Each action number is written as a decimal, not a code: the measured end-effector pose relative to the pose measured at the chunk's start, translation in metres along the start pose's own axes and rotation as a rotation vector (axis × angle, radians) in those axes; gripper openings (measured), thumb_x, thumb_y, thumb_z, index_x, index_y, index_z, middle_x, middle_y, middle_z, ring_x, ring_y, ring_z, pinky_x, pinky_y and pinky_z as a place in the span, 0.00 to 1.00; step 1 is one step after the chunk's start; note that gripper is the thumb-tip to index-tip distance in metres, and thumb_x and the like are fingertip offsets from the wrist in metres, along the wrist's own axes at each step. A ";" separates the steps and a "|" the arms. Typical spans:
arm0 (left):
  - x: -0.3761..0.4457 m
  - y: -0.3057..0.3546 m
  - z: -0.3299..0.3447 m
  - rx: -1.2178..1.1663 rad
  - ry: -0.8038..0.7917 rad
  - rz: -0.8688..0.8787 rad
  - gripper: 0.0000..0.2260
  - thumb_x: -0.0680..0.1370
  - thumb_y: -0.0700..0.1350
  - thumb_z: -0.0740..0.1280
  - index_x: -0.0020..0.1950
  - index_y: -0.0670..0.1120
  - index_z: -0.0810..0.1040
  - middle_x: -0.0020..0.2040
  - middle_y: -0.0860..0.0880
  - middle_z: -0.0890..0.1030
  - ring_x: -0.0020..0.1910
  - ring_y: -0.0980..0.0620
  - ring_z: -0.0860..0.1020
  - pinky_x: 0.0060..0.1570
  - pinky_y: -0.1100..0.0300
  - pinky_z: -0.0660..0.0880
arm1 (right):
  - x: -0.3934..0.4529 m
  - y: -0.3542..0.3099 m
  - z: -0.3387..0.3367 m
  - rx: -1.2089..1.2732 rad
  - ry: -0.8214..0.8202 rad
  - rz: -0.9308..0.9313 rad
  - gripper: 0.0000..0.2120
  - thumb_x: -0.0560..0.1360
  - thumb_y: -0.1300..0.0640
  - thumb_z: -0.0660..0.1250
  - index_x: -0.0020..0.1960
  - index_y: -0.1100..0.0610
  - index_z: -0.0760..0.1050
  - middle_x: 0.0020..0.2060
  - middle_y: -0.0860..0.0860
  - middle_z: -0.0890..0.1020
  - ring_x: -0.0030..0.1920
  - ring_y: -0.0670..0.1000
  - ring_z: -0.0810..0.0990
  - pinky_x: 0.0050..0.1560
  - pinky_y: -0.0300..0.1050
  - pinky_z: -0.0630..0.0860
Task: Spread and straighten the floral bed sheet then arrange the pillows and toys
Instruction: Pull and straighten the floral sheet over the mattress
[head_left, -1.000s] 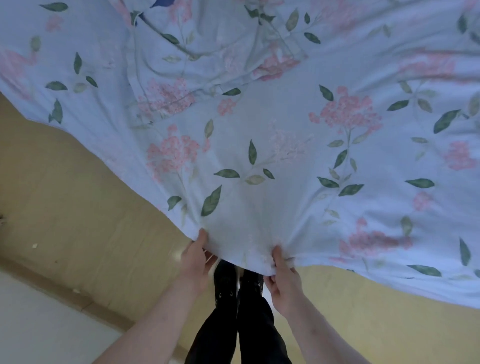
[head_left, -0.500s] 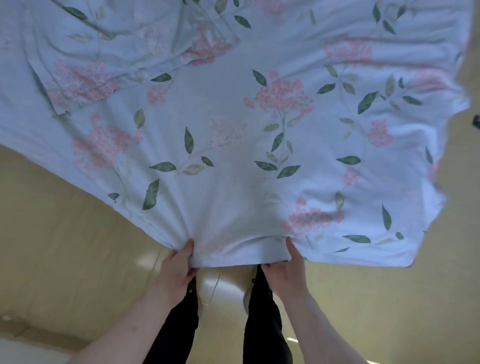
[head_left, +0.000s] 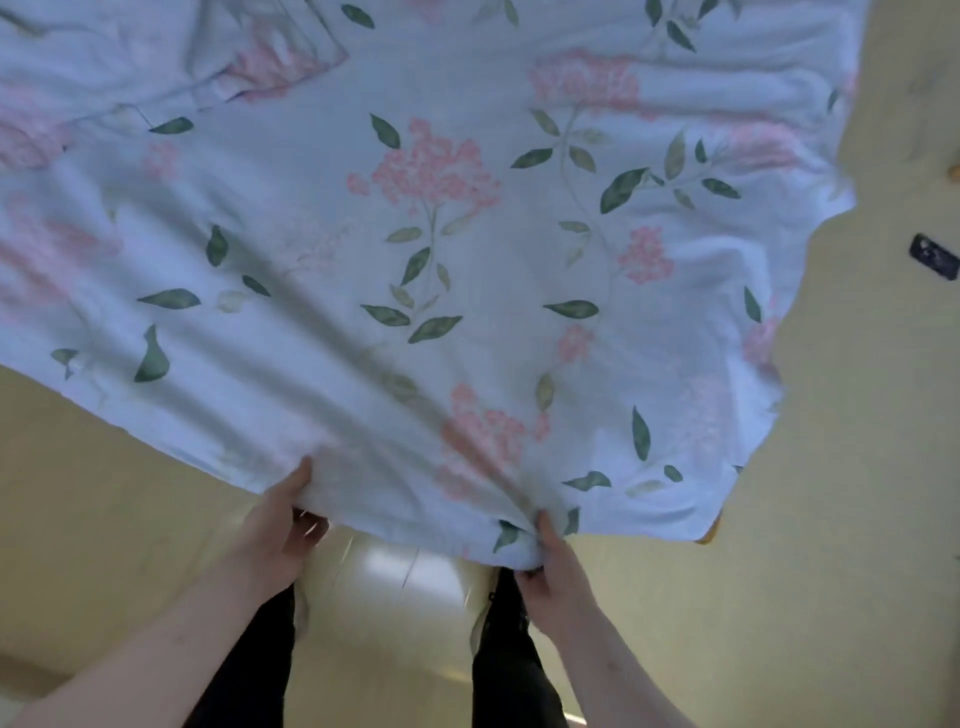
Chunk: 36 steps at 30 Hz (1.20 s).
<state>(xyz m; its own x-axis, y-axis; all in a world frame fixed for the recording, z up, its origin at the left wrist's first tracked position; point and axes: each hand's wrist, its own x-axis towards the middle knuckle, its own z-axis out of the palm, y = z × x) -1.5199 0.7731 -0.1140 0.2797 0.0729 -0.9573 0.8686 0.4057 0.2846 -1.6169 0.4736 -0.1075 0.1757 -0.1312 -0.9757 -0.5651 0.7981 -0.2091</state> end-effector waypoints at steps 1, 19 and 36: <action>-0.007 -0.015 0.020 0.002 -0.041 -0.001 0.25 0.74 0.58 0.75 0.65 0.43 0.81 0.51 0.50 0.85 0.43 0.51 0.83 0.43 0.58 0.76 | -0.001 0.000 -0.011 -0.022 0.019 0.032 0.25 0.75 0.48 0.73 0.68 0.58 0.77 0.61 0.57 0.84 0.63 0.60 0.81 0.64 0.55 0.78; -0.090 -0.137 0.111 -0.038 0.003 -0.066 0.13 0.84 0.48 0.64 0.66 0.46 0.80 0.60 0.46 0.85 0.56 0.47 0.84 0.43 0.56 0.85 | 0.008 -0.065 -0.116 -0.168 0.019 0.124 0.35 0.73 0.46 0.77 0.76 0.49 0.67 0.78 0.55 0.63 0.75 0.60 0.68 0.63 0.55 0.77; -0.094 -0.155 0.072 0.269 0.061 0.010 0.13 0.80 0.54 0.69 0.58 0.46 0.81 0.43 0.51 0.87 0.37 0.53 0.85 0.33 0.60 0.81 | -0.013 -0.093 -0.216 -0.345 0.218 -0.325 0.25 0.66 0.37 0.79 0.54 0.54 0.83 0.47 0.45 0.88 0.48 0.47 0.86 0.51 0.46 0.79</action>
<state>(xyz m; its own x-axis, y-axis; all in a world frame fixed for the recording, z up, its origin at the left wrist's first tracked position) -1.6519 0.6379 -0.0647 0.2705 0.1332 -0.9535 0.9457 0.1487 0.2891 -1.7402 0.2742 -0.0900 0.2352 -0.4891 -0.8399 -0.7487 0.4599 -0.4775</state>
